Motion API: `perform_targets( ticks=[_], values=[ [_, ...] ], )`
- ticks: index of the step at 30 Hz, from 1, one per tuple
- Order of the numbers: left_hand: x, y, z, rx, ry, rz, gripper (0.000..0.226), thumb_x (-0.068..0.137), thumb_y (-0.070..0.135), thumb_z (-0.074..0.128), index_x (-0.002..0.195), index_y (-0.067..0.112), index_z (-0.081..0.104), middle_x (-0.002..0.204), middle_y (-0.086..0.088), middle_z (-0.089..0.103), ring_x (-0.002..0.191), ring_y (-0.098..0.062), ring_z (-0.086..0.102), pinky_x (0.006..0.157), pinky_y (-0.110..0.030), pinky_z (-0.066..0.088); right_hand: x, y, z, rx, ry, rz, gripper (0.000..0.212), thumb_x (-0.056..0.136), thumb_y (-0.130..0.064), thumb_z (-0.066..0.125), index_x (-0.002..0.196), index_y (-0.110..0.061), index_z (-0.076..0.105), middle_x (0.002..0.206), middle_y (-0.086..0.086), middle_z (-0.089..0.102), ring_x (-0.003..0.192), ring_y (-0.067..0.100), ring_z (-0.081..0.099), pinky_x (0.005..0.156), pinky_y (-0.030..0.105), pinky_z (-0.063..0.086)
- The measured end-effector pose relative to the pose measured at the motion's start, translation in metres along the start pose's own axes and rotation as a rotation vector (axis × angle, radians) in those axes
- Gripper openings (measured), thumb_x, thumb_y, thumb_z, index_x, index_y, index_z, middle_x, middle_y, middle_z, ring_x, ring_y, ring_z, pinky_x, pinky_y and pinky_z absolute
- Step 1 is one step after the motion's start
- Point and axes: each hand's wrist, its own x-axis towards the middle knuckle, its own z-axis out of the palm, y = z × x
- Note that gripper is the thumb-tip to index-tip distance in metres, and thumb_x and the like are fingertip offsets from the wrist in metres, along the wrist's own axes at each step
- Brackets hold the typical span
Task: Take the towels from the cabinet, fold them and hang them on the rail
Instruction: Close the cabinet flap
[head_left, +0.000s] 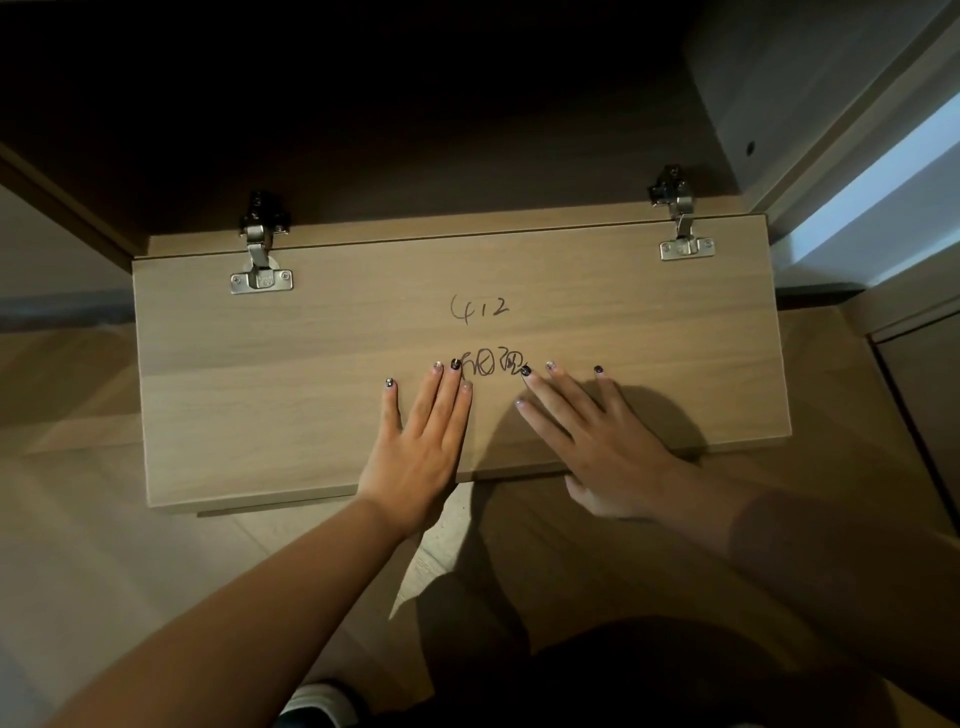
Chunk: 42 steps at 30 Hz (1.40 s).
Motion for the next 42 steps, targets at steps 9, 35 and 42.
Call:
perform_targets(
  ticks=[9,35,42],
  values=[
    [-0.014,0.001,-0.022,-0.076,-0.022,-0.01,0.117,0.085,0.035,0.068,0.15,0.003,-0.025,0.159,-0.019,-0.026,0.146,-0.037,-0.026,0.113,-0.066,-0.006,-0.001,-0.009,-0.004,-0.081,0.044,0.059,0.119,0.067,-0.033,0.08,0.156,-0.012,0.005,0.162,0.023,0.007,0.147,0.045,0.014,0.104,0.071,0.029],
    [-0.034,-0.074,-0.158,-0.169,0.362,0.287,0.068,0.071,0.032,0.062,0.137,0.018,0.055,0.126,-0.005,0.068,0.11,-0.023,0.068,0.082,-0.039,0.059,-0.016,0.037,-0.203,0.412,-0.129,-0.002,0.081,0.084,-0.009,0.067,0.15,-0.039,0.03,0.14,-0.006,0.05,0.12,0.014,0.053,0.094,0.035,0.054],
    [-0.009,-0.121,-0.216,-0.197,0.465,0.372,0.047,0.087,0.036,0.058,0.132,0.024,0.06,0.111,0.006,0.073,0.09,-0.011,0.071,0.067,-0.03,0.06,-0.008,0.078,-0.23,0.513,0.175,0.017,0.048,0.088,-0.024,0.071,0.132,-0.038,0.059,0.11,-0.015,0.068,0.083,0.003,0.064,0.07,0.027,0.059]
  ],
)
